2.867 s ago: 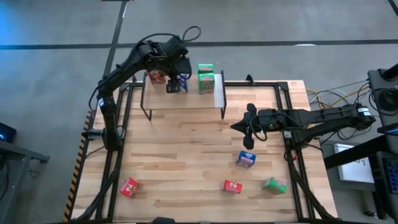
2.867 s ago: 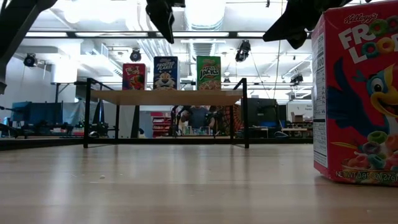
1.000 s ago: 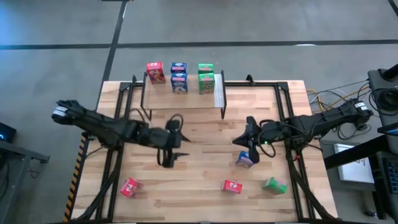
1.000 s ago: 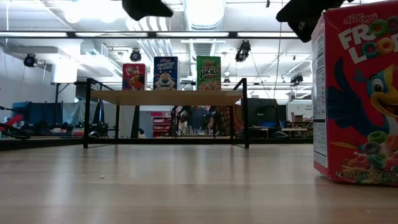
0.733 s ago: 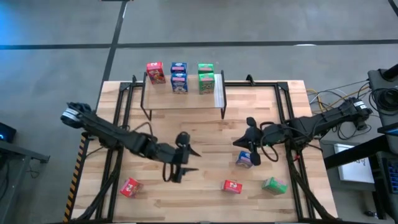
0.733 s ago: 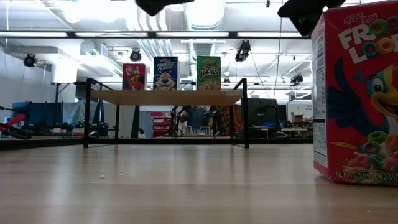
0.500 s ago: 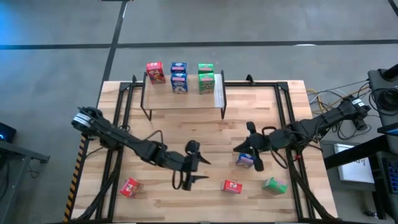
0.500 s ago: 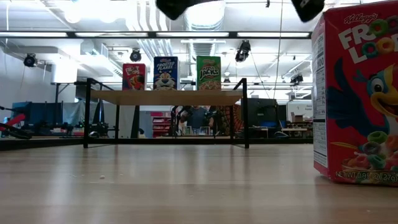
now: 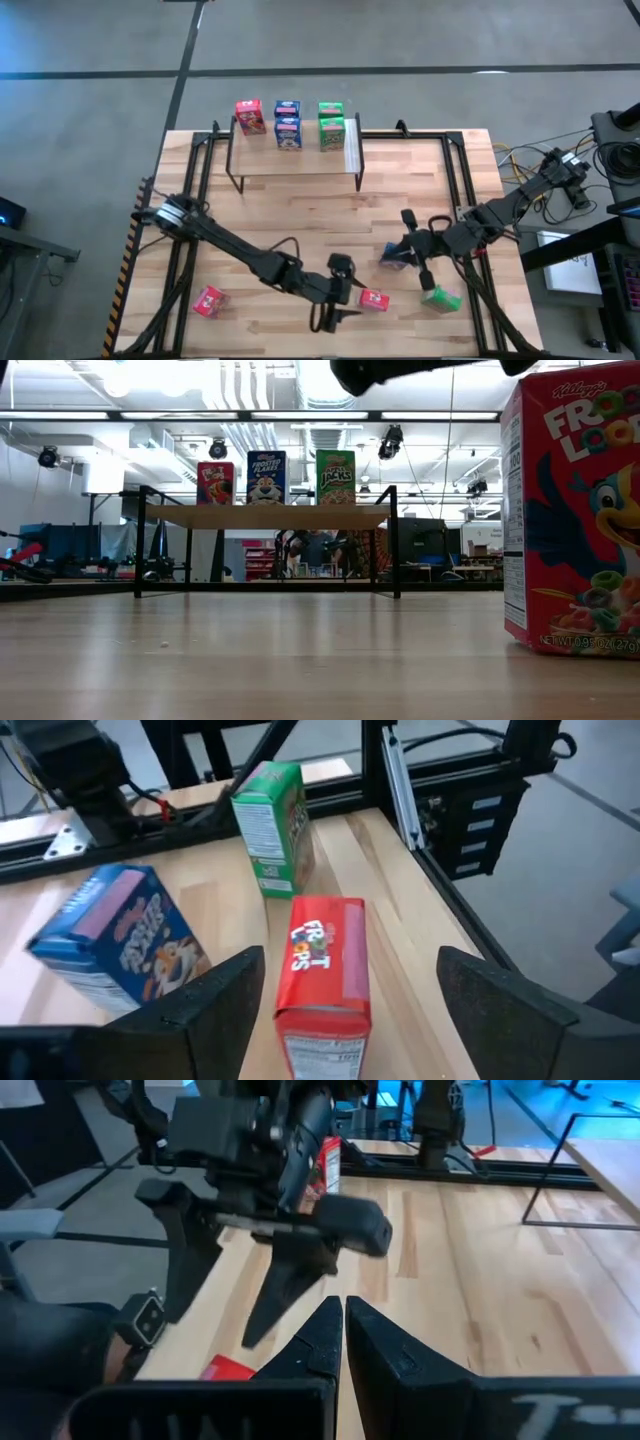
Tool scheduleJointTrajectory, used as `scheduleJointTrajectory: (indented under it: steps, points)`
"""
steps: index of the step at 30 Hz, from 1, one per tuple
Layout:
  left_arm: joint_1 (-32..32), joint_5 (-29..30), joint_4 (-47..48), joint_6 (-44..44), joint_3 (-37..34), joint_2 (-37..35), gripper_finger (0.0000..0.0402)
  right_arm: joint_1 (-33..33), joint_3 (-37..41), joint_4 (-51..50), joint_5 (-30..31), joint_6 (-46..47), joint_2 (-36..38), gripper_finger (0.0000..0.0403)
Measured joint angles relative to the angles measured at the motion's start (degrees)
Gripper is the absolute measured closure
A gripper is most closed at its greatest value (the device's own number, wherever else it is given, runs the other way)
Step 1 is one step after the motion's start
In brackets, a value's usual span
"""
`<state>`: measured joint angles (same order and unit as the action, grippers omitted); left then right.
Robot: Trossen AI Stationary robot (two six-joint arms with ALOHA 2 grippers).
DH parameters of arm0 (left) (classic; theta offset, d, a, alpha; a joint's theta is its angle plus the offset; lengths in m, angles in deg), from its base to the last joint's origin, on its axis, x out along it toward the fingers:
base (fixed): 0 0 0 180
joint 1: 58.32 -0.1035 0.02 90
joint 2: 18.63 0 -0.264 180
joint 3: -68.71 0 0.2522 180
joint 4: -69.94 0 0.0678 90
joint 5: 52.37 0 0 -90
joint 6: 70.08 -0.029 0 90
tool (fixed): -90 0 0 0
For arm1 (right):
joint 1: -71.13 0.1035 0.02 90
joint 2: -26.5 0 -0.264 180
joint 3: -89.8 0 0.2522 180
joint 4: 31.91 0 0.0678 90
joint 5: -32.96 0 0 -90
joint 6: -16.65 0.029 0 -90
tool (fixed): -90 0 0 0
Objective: Stack cereal on shelf
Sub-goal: Put the right red cereal box on the shelf aligned with the red cereal box
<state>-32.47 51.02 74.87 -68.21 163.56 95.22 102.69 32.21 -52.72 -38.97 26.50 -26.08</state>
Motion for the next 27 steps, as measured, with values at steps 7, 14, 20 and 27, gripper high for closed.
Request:
scheduleJointTrajectory:
  steps: [7,14,20,27]
  points:
    - [0.0,0.64,-0.22,0.52,1.76,2.94,0.0119,0.86,0.0,-0.02,0.0,0.19,0.0,0.0394]
    - [-0.27,1.14,-1.87,0.64,1.72,4.33,0.0119,0.84,0.0,-0.01,0.02,0.19,0.0,0.0394]
    - [-1.1,1.14,-4.27,0.44,1.65,6.98,0.0119,0.84,0.0,0.07,0.0,0.77,0.0,0.0394]
    - [-1.25,1.07,-4.74,0.13,1.69,7.43,0.0119,0.84,0.02,0.08,0.02,0.78,0.0,0.0394]
